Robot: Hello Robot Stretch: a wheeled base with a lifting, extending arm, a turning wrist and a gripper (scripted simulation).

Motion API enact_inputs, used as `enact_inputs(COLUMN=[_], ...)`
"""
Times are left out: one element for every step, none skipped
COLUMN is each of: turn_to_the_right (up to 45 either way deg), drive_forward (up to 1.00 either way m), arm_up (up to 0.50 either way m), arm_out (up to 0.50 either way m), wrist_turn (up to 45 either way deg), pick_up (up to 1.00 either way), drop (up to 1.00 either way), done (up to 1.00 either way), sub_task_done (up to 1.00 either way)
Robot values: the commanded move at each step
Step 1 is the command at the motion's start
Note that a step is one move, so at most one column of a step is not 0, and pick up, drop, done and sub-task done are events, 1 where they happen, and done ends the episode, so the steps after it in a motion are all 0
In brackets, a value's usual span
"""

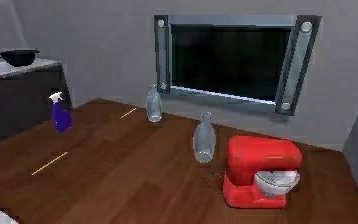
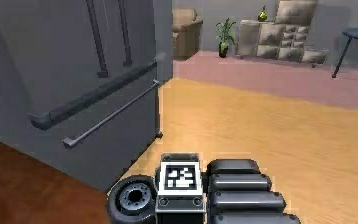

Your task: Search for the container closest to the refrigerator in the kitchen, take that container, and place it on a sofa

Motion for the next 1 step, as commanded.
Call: enact_inputs(turn_to_the_right=[-45.0], drive_forward=[0.00], arm_up=[0.00], arm_out=[0.00], wrist_turn=[0.0], pick_up=[0.00], drop=[0.00], done=[0.00], sub_task_done=[0.00])
